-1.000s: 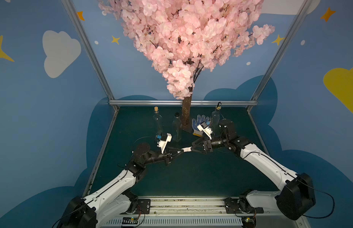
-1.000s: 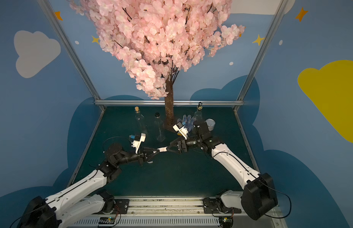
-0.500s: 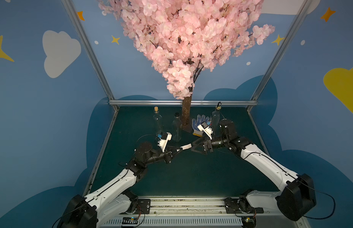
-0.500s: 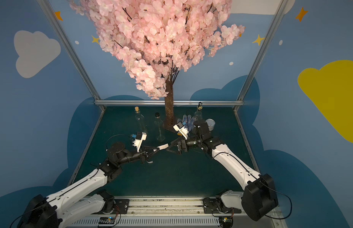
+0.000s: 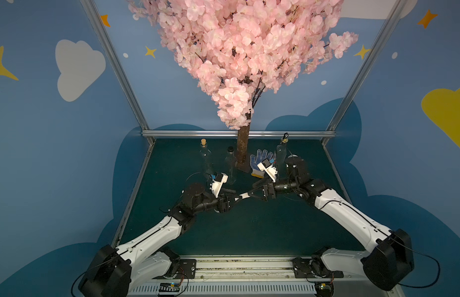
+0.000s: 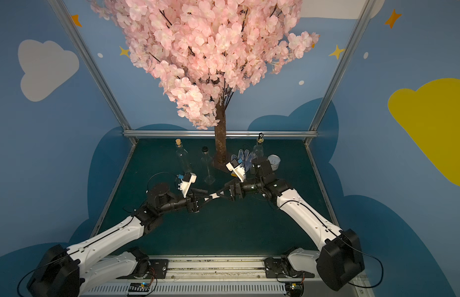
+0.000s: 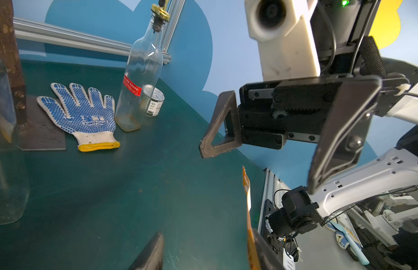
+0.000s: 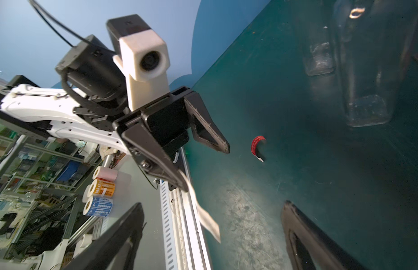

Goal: Remove the label from the bottle
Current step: Place the label at the center of the board.

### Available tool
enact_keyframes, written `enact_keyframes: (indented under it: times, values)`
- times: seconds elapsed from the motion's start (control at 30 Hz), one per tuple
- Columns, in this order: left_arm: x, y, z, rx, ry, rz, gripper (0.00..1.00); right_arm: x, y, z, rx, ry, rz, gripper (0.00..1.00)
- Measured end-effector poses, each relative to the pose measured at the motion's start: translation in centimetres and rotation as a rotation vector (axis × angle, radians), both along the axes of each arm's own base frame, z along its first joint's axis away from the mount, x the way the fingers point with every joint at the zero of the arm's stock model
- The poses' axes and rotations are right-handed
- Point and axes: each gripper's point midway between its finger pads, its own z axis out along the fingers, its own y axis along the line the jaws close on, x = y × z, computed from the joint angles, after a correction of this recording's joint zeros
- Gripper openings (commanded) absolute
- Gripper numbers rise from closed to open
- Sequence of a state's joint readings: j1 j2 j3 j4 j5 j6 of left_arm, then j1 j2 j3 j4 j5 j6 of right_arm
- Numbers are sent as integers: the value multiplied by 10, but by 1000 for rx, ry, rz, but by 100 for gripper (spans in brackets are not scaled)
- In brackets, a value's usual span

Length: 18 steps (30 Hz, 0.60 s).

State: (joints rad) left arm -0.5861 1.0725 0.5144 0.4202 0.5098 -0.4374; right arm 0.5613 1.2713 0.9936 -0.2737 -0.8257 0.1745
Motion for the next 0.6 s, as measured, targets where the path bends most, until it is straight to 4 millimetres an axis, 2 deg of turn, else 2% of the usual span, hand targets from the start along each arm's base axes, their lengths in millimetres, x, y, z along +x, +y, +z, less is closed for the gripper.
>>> enact_keyframes:
  times: [0.23, 0.47, 0.6]
  values:
    - [0, -7, -19, 51, 18, -24, 61, 12, 3, -20, -72, 2, -59, 91]
    - [3, -9, -17, 57, 6, -20, 61, 6, 12, -31, -108, 7, -42, 91]
    - [4, -9, -17, 57, 5, -17, 61, 7, 10, -35, -130, 0, -52, 91]
